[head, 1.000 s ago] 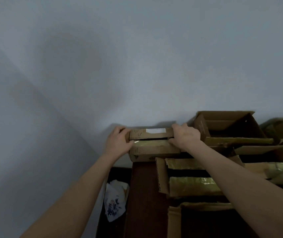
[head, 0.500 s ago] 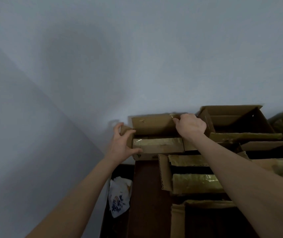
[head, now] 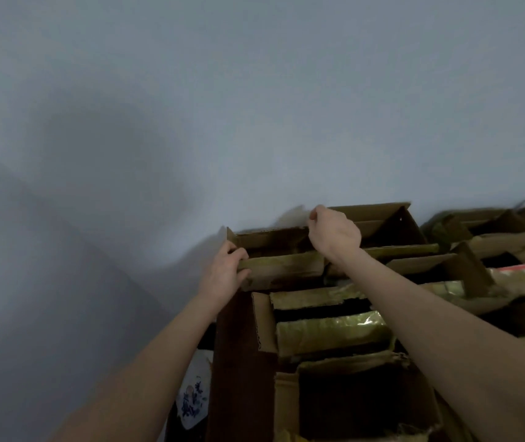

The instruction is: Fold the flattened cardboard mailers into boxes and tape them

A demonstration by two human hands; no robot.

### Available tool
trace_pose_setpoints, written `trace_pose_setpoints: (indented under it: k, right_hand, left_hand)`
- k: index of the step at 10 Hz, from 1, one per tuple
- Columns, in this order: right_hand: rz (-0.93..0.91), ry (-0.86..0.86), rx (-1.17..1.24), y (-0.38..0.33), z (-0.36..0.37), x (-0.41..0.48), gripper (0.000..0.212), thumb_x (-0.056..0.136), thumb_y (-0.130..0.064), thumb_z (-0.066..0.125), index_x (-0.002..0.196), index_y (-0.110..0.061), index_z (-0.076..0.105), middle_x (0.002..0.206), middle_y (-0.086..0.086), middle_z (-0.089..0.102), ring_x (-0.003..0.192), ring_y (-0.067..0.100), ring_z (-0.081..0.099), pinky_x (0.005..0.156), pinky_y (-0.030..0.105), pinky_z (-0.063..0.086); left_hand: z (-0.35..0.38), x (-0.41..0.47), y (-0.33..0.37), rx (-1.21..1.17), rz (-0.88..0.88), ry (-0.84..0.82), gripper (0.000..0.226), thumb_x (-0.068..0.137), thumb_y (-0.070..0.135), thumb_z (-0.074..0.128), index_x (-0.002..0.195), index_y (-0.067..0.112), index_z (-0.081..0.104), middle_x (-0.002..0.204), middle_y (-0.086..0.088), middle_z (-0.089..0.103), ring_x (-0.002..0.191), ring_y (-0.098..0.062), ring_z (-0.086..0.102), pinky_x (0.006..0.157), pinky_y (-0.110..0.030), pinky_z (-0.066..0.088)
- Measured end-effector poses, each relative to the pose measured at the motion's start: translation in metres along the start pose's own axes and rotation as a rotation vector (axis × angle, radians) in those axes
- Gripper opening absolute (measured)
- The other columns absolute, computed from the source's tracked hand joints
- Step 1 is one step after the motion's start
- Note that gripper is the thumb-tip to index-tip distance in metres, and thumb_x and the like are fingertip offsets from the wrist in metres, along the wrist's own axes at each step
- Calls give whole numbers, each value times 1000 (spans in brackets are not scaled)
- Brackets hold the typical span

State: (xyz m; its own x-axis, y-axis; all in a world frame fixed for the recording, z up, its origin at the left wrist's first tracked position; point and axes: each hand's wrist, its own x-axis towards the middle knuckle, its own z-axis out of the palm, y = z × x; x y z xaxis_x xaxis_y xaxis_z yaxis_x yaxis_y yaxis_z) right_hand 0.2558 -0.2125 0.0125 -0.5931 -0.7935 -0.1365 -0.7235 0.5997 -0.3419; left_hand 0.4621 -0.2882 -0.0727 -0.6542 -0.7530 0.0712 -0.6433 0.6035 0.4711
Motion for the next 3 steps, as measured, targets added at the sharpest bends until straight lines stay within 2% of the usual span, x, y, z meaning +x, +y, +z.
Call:
trace_pose_setpoints:
  k: [1,2,3]
  right_hand:
    - [-71,8,18,18,-6,-16,27,99,-28,45,122,-17,55,119,6,56,104,24,53,80,38,50]
    - [-112,27,15,36,-15,-34,35,98,-30,48,131,-18,52,130,8,48,119,25,43,92,38,47]
    - [-156,62,-1,53,-27,-54,38,98,-33,48,134,-20,51,135,8,45,124,26,40,97,39,45]
  left_hand:
    - [-2,-5,10,64,-2,-47,29,86,11,61,114,15,61,130,-3,43,107,-22,53,86,-34,48]
    - [-11,-8,19,58,-62,34,44,82,4,57,123,17,58,140,-7,41,122,-30,47,93,-44,48]
    - [-20,-15,54,101,-36,129,40,85,6,55,124,15,58,137,-9,43,125,-29,45,96,-43,46]
